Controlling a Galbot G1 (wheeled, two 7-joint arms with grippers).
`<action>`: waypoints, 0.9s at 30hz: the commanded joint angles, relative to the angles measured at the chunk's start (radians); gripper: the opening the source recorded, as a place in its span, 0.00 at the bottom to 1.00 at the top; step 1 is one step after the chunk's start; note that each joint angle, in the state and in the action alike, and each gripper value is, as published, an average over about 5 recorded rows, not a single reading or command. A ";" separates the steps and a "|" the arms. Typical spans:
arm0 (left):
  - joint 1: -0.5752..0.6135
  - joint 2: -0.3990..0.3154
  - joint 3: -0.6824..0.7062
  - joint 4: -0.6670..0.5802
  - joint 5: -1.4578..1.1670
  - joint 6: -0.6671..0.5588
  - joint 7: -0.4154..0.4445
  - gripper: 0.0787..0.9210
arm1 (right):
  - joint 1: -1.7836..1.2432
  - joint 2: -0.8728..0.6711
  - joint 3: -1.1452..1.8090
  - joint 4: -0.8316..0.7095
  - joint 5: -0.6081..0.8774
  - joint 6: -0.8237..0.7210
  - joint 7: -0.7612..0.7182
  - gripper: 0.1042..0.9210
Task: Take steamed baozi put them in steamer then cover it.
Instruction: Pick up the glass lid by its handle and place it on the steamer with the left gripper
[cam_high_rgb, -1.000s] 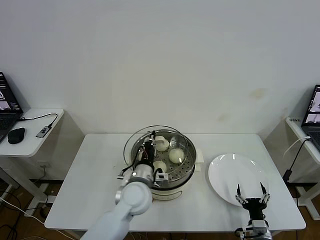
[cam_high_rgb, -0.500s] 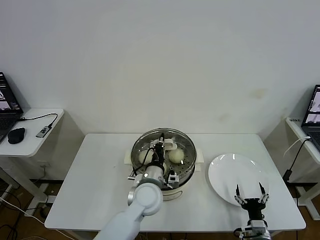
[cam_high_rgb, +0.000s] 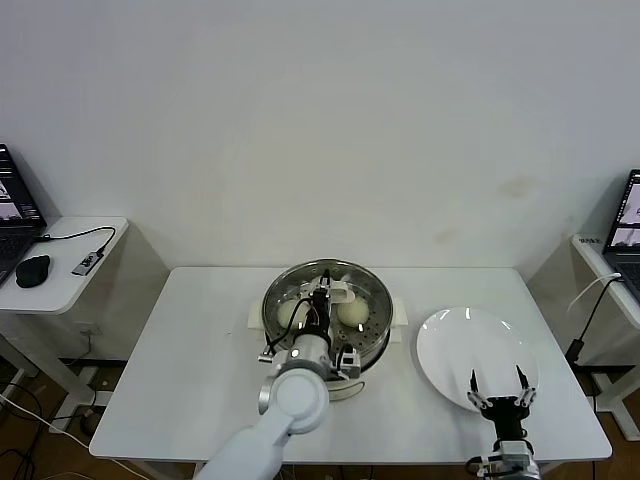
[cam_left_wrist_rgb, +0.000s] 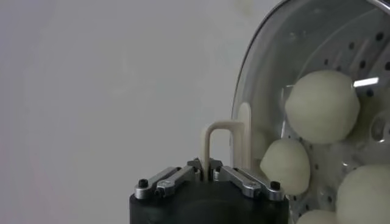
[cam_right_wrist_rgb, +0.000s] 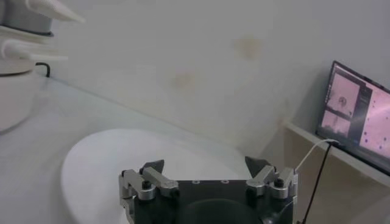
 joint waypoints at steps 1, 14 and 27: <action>0.008 -0.006 -0.002 0.010 0.010 -0.002 -0.001 0.07 | 0.000 -0.001 -0.003 0.000 -0.001 0.001 -0.001 0.88; 0.043 -0.012 -0.024 -0.042 0.008 -0.008 -0.016 0.25 | -0.005 -0.003 -0.010 0.004 -0.003 -0.001 -0.002 0.88; 0.290 0.131 -0.090 -0.368 -0.104 -0.085 -0.076 0.70 | -0.020 0.000 -0.013 0.011 -0.016 0.000 -0.002 0.88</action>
